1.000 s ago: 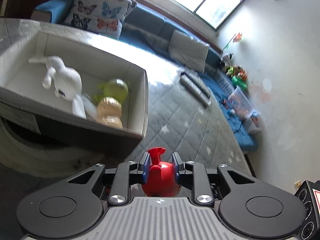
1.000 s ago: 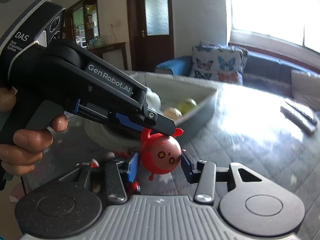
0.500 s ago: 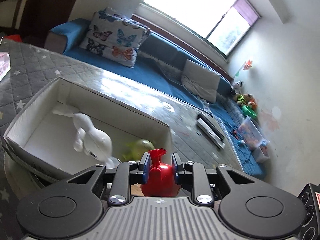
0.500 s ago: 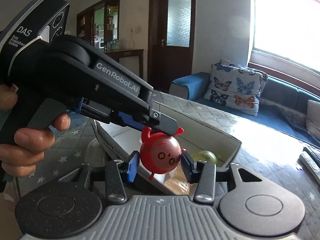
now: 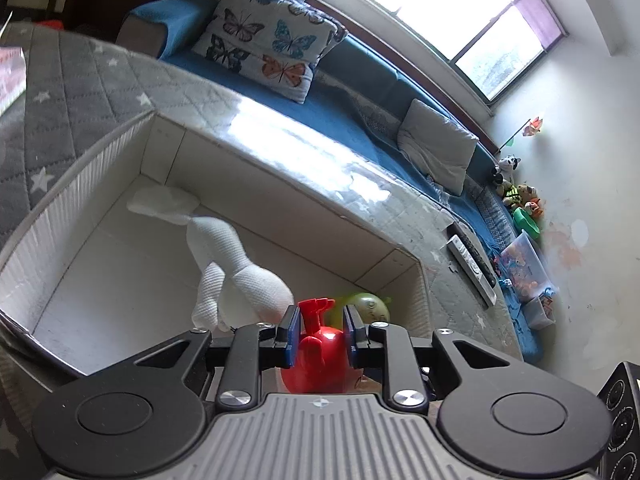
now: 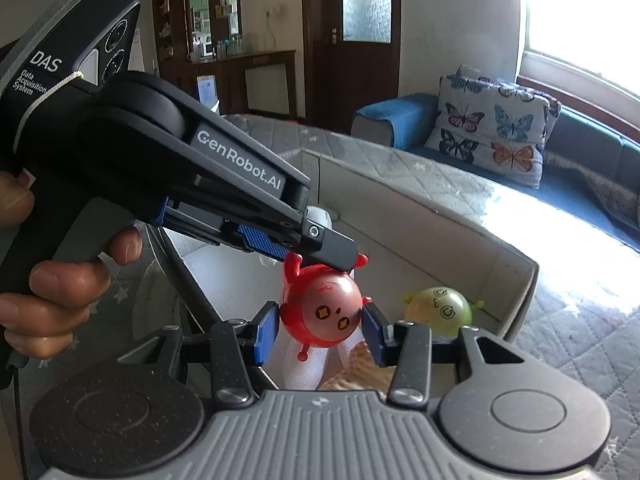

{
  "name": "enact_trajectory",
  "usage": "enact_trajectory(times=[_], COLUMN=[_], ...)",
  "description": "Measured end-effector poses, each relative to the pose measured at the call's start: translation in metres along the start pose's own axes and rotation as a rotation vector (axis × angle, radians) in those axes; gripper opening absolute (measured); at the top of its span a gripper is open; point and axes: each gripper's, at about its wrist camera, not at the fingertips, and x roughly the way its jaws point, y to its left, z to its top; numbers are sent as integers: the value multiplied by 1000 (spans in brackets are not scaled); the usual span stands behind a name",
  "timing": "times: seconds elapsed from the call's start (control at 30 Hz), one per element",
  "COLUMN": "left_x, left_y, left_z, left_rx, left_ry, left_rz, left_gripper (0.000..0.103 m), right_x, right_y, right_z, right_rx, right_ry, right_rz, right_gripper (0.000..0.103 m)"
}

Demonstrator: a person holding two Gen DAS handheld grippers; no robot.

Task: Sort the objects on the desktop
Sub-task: 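Carry the red toy into the grey box and open the left gripper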

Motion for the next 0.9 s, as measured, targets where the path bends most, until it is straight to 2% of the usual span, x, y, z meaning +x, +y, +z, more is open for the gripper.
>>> enact_trajectory(times=[0.4, 0.9], left_x=[11, -5], left_y=[6, -5], left_z=[-4, -12], left_rx=[-15, 14], left_ry=[27, 4], left_rz=[-5, 18], left_gripper=[24, 25], right_x=[4, -38], right_y=[3, 8], right_z=[-2, -7], right_rx=[-13, 18], right_ry=[17, -64], right_rz=[-17, -28], right_gripper=[47, 49])
